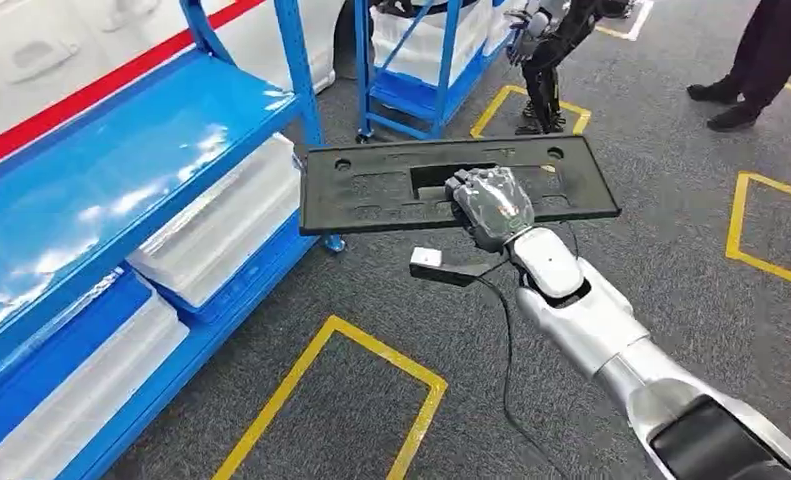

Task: Take the parts from the cabinet and place them on the table.

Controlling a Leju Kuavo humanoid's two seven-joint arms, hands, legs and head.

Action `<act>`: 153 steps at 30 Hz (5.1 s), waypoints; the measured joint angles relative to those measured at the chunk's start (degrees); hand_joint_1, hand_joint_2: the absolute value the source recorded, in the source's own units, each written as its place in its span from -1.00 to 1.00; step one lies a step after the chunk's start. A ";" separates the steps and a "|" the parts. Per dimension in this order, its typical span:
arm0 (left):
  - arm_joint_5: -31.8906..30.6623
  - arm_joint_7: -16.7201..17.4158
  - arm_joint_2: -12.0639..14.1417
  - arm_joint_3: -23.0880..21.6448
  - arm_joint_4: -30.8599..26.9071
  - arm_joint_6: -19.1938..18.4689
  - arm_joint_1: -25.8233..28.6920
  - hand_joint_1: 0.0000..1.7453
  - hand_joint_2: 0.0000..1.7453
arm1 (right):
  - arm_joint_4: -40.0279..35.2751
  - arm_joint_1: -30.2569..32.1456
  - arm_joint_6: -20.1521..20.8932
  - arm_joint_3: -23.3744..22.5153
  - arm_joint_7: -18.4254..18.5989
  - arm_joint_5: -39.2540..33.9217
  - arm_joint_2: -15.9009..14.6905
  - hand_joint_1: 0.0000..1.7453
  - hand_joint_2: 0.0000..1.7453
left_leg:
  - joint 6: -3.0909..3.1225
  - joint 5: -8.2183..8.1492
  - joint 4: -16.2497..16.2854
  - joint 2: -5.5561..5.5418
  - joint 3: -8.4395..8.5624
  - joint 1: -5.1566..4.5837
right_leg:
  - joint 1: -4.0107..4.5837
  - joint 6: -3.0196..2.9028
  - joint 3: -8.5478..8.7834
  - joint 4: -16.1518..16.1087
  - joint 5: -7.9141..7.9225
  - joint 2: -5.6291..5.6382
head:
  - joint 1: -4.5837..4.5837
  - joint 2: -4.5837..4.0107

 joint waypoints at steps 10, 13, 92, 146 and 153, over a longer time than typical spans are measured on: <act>0.74 -0.17 -0.59 0.96 0.00 0.72 0.39 -1.00 1.00 | -1.60 3.08 -0.46 -3.02 -0.83 -2.47 -4.42 1.00 1.00 | -1.20 -6.93 16.96 -5.42 -7.56 0.62 | -0.31 -1.49 -0.02 -0.28 0.53 7.35 | -0.02 0.00; 1.03 -0.17 -0.61 1.18 0.00 0.74 0.29 -1.00 1.00 | -2.36 3.80 -0.48 -3.57 -1.03 -2.73 -5.14 1.00 1.00 | -0.42 1.02 4.07 -8.58 -2.47 0.66 | -0.44 -1.39 -0.12 -0.02 0.49 9.81 | -0.02 0.00; -1.18 0.68 -0.76 2.54 -0.02 0.00 -0.36 -1.00 1.00 | -4.00 5.93 2.12 -15.96 -2.56 -4.92 -9.42 1.00 1.00 | 0.97 0.59 0.24 -0.14 -1.09 -0.42 | 0.15 0.78 0.86 -0.55 -0.69 -0.22 | 0.07 0.00; -2.01 2.75 -0.63 2.54 -0.07 -0.52 -0.18 -1.00 1.00 | -0.44 -3.69 4.78 -12.70 1.38 -0.06 -4.48 1.00 1.00 | 1.65 1.64 0.18 -5.95 -2.14 1.01 | -1.08 2.70 -8.07 15.65 -7.43 4.49 | 0.35 0.00; -2.05 2.84 -0.76 2.56 -0.04 -1.03 -0.40 -1.00 1.00 | 1.51 -6.97 3.85 -10.69 3.76 2.51 -4.07 1.00 1.00 | 0.84 1.38 0.31 -4.70 -2.05 0.47 | -0.21 0.80 0.88 -1.29 0.31 3.34 | 0.33 0.00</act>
